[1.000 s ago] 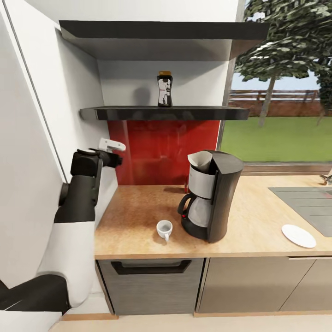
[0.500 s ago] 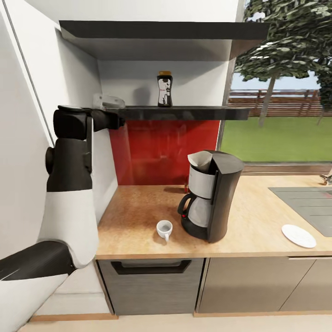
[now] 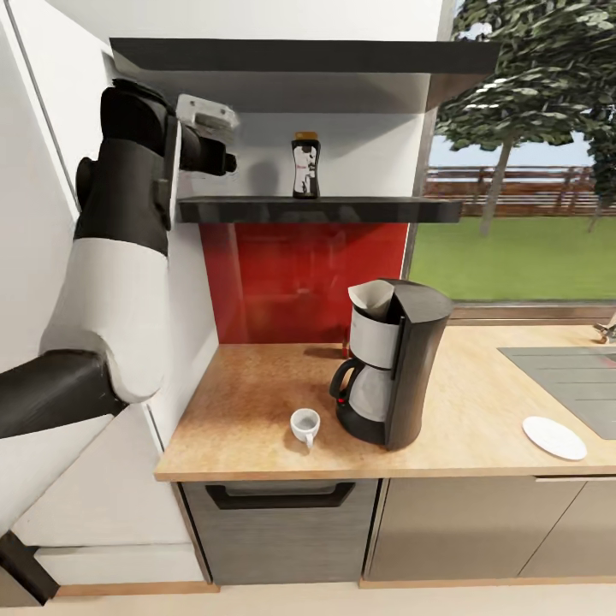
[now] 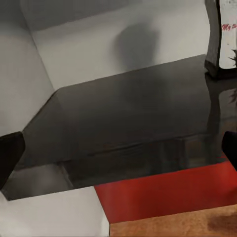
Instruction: Set up a coffee station on the kitchen countertop: keep the coffee maker on the countertop, move the bottle of coffee from the kitchen shelf to the counter next to the coffee maker, place a paper coffee filter on top of the coffee maker, put the saucer next to the coffee maker with the coffee cup on the saucer, and place the electric kettle next to the coffee maker.
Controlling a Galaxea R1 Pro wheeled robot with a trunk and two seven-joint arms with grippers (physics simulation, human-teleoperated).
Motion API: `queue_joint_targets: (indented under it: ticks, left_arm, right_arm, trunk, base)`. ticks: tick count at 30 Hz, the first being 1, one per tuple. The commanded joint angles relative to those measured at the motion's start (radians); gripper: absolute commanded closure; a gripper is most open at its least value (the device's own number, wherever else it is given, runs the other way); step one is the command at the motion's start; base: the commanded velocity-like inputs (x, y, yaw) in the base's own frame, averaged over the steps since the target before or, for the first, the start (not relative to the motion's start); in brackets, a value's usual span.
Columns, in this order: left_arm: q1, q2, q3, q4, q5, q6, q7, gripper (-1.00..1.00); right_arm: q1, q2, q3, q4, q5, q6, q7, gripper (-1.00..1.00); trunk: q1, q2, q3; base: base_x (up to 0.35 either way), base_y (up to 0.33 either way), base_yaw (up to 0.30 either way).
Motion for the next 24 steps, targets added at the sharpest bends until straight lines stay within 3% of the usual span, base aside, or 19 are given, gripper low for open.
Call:
queue_joint_targets:
  ticks: [1,2,3,4,6,9,13,14,15,24]
  left_arm:
    - [-0.065,-0.001,0.005,0.073,-0.003,0.002,0.014,-1.0]
    - [-0.148,-0.001,0.03,0.155,0.015,0.001,0.039,-1.0]
    - [-0.179,-0.001,0.073,0.18,0.024,0.001,0.053,-1.0]
    - [-0.188,-0.001,0.091,0.187,0.026,0.001,0.058,-1.0]
    - [-0.22,-0.001,0.19,0.22,0.033,-0.003,0.094,-1.0]
    - [-0.256,-0.001,0.284,0.28,0.04,-0.01,0.133,-1.0]
    - [-0.295,-0.001,0.332,0.368,0.059,-0.039,0.17,-1.0]
    - [-0.301,-0.001,0.338,0.384,0.066,-0.058,0.181,-1.0]
    - [-0.303,-0.001,0.346,0.407,0.083,-0.118,0.202,-1.0]
    - [-0.292,-0.001,0.343,0.416,0.091,-0.272,0.211,-1.0]
  right_arm:
    - [0.0,0.0,0.0,-0.001,0.007,0.0,-0.005,-1.0]
    - [0.0,0.0,0.0,-0.001,0.007,0.0,-0.005,-1.0]
    - [0.0,0.0,0.0,0.0,0.007,0.0,-0.005,-1.0]
    - [0.0,0.0,0.0,0.0,0.007,0.0,-0.005,-1.0]
    - [0.0,0.0,0.0,0.001,0.007,0.0,-0.005,-1.0]
    - [0.0,0.001,0.0,0.001,0.007,0.0,-0.005,-1.0]
    - [0.0,0.001,0.0,0.002,0.007,0.0,-0.005,-1.0]
    - [0.0,0.0,0.0,0.002,0.007,0.0,-0.005,-1.0]
    - [0.0,0.001,0.001,0.003,0.008,0.0,-0.005,-1.0]
    - [0.0,0.0,0.0,0.003,0.008,0.0,-0.005,-1.0]
  trunk:
    - [0.001,-0.002,-0.002]
    - [0.001,-0.002,-0.002]
    - [0.001,-0.002,-0.002]
    - [0.001,-0.002,-0.002]
    - [0.001,-0.002,-0.002]
    - [0.001,-0.002,-0.002]
    - [0.001,-0.002,-0.002]
    - [0.001,-0.002,-0.002]
    - [0.001,-0.002,-0.002]
    - [0.001,-0.002,-0.002]
  base:
    - [0.0,0.0,0.0]
    - [0.0,0.0,0.0]
    - [0.0,0.0,0.0]
    - [0.0,0.0,0.0]
    - [0.0,0.0,0.0]
    - [0.0,0.0,0.0]
    - [0.0,0.0,0.0]
    - [0.0,0.0,0.0]
    - [0.0,0.0,0.0]
    - [0.0,0.0,0.0]
